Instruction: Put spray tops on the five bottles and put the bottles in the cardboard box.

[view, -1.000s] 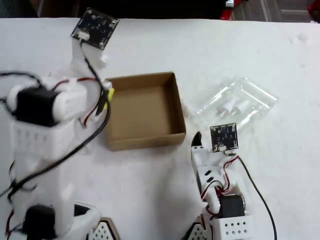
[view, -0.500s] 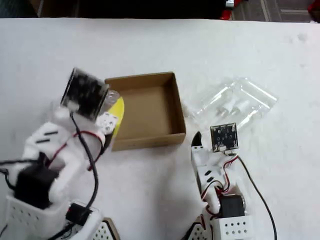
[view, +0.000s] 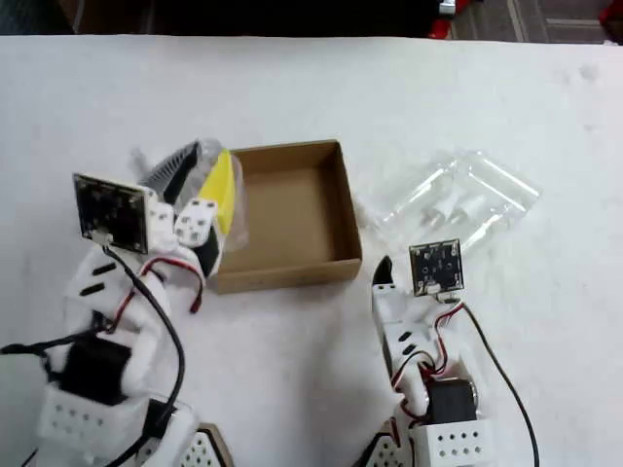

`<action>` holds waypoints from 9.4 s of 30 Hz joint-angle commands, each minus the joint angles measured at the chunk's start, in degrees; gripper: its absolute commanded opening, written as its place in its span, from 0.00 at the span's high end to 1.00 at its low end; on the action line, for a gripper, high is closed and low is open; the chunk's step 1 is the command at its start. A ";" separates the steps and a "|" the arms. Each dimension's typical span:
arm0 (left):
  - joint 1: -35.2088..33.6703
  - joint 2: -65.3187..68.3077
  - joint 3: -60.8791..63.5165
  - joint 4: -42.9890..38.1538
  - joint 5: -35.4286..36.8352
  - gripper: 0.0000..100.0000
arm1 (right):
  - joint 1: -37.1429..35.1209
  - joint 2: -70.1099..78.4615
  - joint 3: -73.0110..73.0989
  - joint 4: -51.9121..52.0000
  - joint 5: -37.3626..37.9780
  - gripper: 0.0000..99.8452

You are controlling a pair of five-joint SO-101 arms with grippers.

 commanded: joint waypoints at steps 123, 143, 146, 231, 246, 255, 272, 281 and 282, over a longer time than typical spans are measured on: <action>-8.48 50.24 17.23 -74.37 -5.19 0.81 | -0.48 0.04 0.53 0.13 0.00 0.87; -24.13 2.33 -0.62 3.34 25.14 0.81 | -0.48 0.04 0.53 0.13 0.00 0.87; -26.77 2.33 -1.76 7.03 26.73 0.81 | -0.48 0.04 0.53 0.13 0.00 0.87; -38.37 98.42 -56.00 27.16 50.46 0.81 | -0.57 0.04 0.53 0.22 0.00 0.87; -34.33 100.70 -64.18 35.52 52.84 0.81 | -0.57 0.04 0.53 0.22 0.00 0.87; -34.42 100.70 -64.26 35.25 55.65 0.83 | -0.57 0.04 0.53 0.22 0.00 0.87; -37.76 96.75 -69.19 41.14 55.30 0.98 | -0.57 0.04 0.53 0.22 0.00 0.87; -38.11 91.12 -85.27 58.46 37.27 0.98 | -0.57 0.04 0.53 0.22 0.00 0.87; -38.02 90.95 -87.38 59.69 33.49 0.98 | -0.57 0.04 0.53 0.22 0.00 0.87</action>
